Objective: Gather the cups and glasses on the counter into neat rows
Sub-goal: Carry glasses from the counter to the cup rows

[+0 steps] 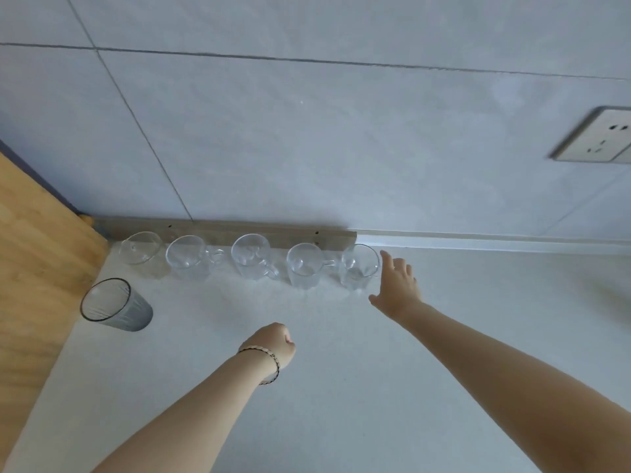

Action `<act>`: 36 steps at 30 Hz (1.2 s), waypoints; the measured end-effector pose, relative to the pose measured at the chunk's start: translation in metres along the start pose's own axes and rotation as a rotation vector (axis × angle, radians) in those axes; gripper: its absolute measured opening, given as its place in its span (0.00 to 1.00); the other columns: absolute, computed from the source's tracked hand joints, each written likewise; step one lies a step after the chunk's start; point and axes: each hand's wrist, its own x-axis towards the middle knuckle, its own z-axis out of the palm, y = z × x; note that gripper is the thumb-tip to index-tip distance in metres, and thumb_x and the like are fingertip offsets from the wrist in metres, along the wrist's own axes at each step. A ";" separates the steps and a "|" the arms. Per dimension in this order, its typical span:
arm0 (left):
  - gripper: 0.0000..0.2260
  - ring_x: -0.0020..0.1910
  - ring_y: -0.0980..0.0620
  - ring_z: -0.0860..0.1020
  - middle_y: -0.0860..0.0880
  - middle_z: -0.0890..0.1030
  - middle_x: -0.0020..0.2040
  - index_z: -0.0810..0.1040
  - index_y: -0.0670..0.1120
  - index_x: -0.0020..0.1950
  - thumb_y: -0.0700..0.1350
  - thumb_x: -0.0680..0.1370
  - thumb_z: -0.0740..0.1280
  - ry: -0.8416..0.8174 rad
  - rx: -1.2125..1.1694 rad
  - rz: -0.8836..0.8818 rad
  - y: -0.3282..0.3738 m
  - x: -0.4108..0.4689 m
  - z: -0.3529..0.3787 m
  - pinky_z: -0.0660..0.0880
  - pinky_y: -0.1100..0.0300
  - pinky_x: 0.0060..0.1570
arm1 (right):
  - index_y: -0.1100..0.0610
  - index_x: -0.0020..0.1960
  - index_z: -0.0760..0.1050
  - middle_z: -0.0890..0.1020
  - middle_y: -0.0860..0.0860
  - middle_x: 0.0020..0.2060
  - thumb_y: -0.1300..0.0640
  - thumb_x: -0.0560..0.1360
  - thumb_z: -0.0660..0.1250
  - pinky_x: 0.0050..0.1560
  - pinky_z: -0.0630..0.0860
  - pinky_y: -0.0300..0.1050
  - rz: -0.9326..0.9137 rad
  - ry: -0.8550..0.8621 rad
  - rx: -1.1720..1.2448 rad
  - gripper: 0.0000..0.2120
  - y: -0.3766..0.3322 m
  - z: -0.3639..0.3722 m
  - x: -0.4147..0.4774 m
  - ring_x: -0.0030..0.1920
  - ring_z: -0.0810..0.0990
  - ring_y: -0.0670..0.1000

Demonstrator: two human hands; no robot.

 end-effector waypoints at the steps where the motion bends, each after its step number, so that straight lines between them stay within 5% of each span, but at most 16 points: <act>1: 0.11 0.40 0.48 0.67 0.49 0.70 0.42 0.63 0.50 0.35 0.39 0.76 0.57 -0.006 0.012 0.019 0.009 -0.004 0.003 0.64 0.60 0.41 | 0.56 0.76 0.52 0.64 0.57 0.69 0.57 0.73 0.68 0.68 0.65 0.49 -0.011 -0.008 0.002 0.37 0.011 0.000 -0.011 0.69 0.64 0.58; 4: 0.10 0.40 0.48 0.66 0.48 0.69 0.41 0.64 0.49 0.35 0.39 0.75 0.56 -0.054 0.086 0.106 0.042 -0.018 0.014 0.59 0.60 0.33 | 0.53 0.73 0.60 0.69 0.54 0.68 0.54 0.75 0.65 0.68 0.66 0.48 -0.010 -0.155 0.032 0.29 0.055 -0.001 -0.047 0.69 0.66 0.56; 8: 0.10 0.40 0.47 0.70 0.48 0.74 0.41 0.66 0.49 0.35 0.39 0.75 0.56 -0.095 0.135 0.215 0.100 -0.041 0.044 0.64 0.60 0.38 | 0.52 0.69 0.67 0.79 0.51 0.60 0.54 0.76 0.63 0.60 0.72 0.45 0.060 -0.322 0.125 0.21 0.129 -0.012 -0.096 0.62 0.75 0.52; 17: 0.09 0.40 0.47 0.73 0.47 0.76 0.42 0.67 0.47 0.36 0.39 0.75 0.56 -0.148 0.194 0.413 0.271 -0.097 0.161 0.67 0.61 0.42 | 0.52 0.65 0.72 0.78 0.51 0.60 0.53 0.77 0.62 0.60 0.73 0.45 0.263 -0.159 0.176 0.16 0.347 -0.053 -0.176 0.61 0.76 0.53; 23: 0.12 0.41 0.48 0.75 0.52 0.76 0.39 0.67 0.52 0.33 0.42 0.76 0.57 -0.183 0.220 0.513 0.378 -0.137 0.246 0.70 0.60 0.43 | 0.51 0.70 0.66 0.66 0.52 0.68 0.53 0.75 0.64 0.69 0.63 0.50 0.333 0.047 -0.004 0.24 0.479 -0.068 -0.216 0.70 0.65 0.57; 28: 0.13 0.43 0.50 0.74 0.55 0.73 0.38 0.66 0.53 0.32 0.43 0.77 0.57 -0.156 0.299 0.513 0.408 -0.153 0.279 0.70 0.60 0.45 | 0.47 0.75 0.54 0.57 0.54 0.73 0.50 0.69 0.72 0.67 0.66 0.52 0.431 -0.075 -0.008 0.41 0.538 -0.071 -0.220 0.70 0.62 0.61; 36: 0.11 0.41 0.49 0.74 0.55 0.73 0.35 0.68 0.51 0.35 0.41 0.77 0.56 -0.123 0.251 0.338 0.377 -0.140 0.268 0.69 0.61 0.42 | 0.48 0.72 0.60 0.66 0.53 0.64 0.53 0.67 0.73 0.53 0.74 0.47 0.409 -0.066 0.085 0.37 0.548 -0.066 -0.196 0.63 0.72 0.59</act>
